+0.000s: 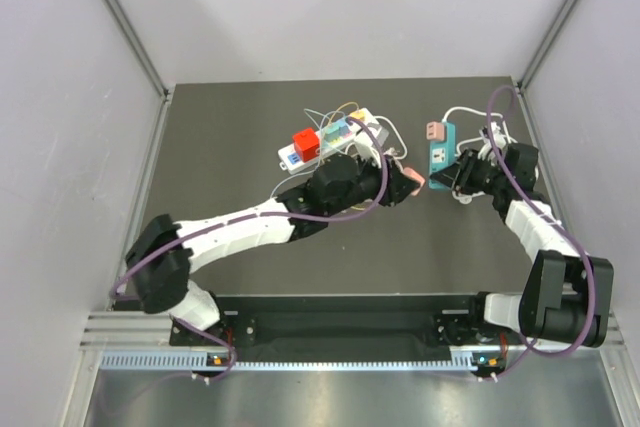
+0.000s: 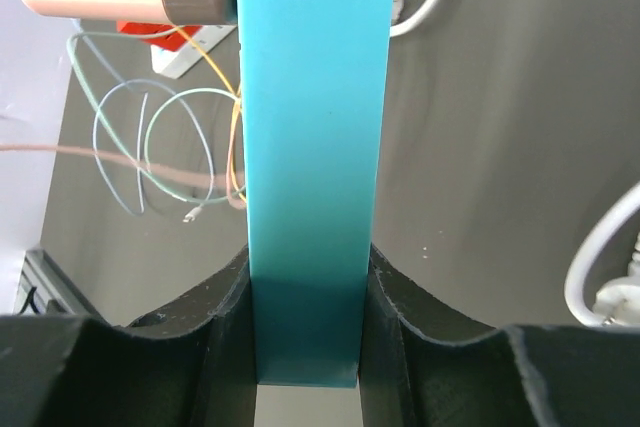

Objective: Pull the plug off the socket

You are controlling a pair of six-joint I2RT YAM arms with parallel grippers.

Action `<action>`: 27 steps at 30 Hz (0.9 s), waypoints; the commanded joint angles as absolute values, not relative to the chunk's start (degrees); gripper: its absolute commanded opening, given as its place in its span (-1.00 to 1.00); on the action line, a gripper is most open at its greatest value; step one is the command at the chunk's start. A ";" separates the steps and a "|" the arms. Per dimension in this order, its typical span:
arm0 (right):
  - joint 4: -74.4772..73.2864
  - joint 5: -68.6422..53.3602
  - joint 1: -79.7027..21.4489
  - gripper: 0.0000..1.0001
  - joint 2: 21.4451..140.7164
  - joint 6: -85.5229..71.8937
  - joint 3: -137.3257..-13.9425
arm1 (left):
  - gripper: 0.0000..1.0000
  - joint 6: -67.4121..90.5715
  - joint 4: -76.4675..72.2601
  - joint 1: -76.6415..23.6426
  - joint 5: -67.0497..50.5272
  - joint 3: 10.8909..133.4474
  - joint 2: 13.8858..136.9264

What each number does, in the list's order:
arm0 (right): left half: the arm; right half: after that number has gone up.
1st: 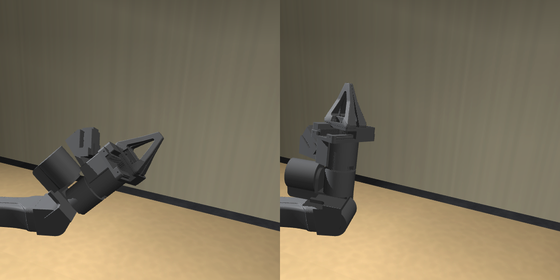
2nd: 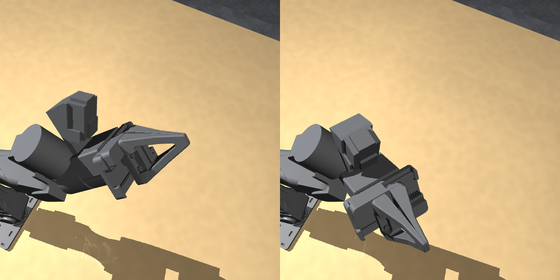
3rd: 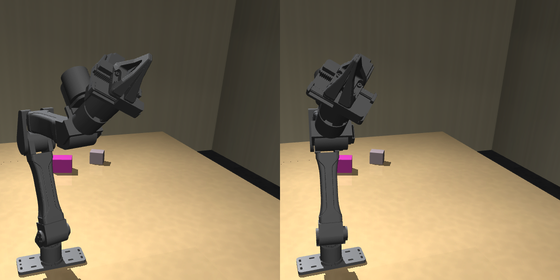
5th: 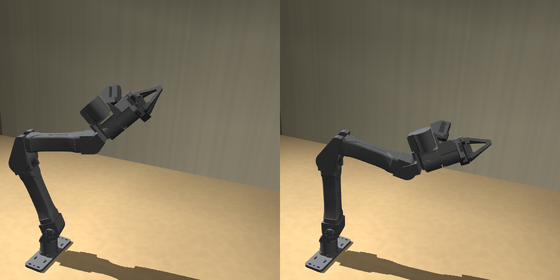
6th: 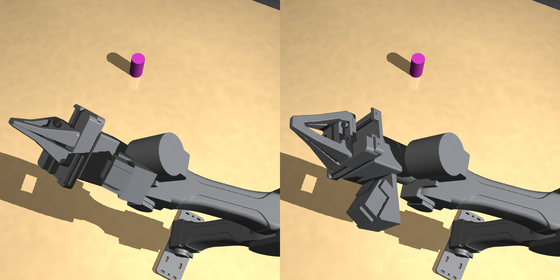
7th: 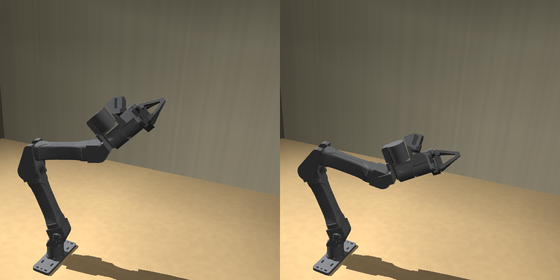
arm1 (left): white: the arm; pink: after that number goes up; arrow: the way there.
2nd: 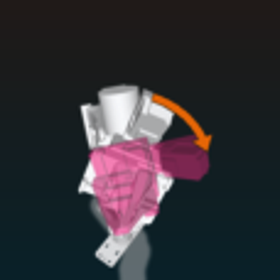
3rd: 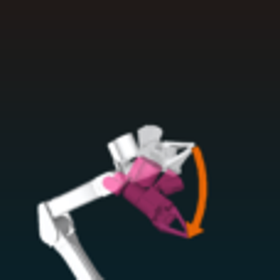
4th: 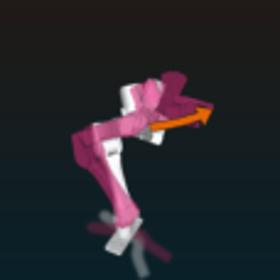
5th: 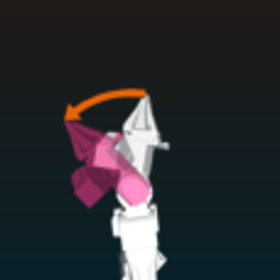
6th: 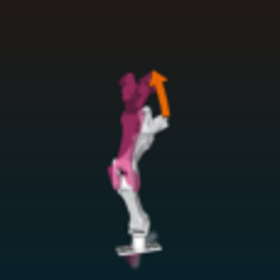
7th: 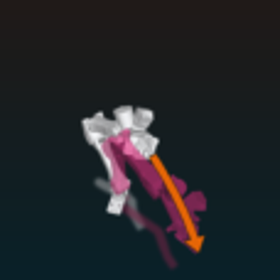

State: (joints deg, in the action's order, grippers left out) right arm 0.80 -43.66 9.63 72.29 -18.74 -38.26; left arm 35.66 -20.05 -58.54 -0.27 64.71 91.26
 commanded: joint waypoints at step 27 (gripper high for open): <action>4.92 -49.39 10.20 -1.00 70.75 -14.59 -39.02 | -1.00 -9.11 1.15 -58.10 26.59 109.16 78.84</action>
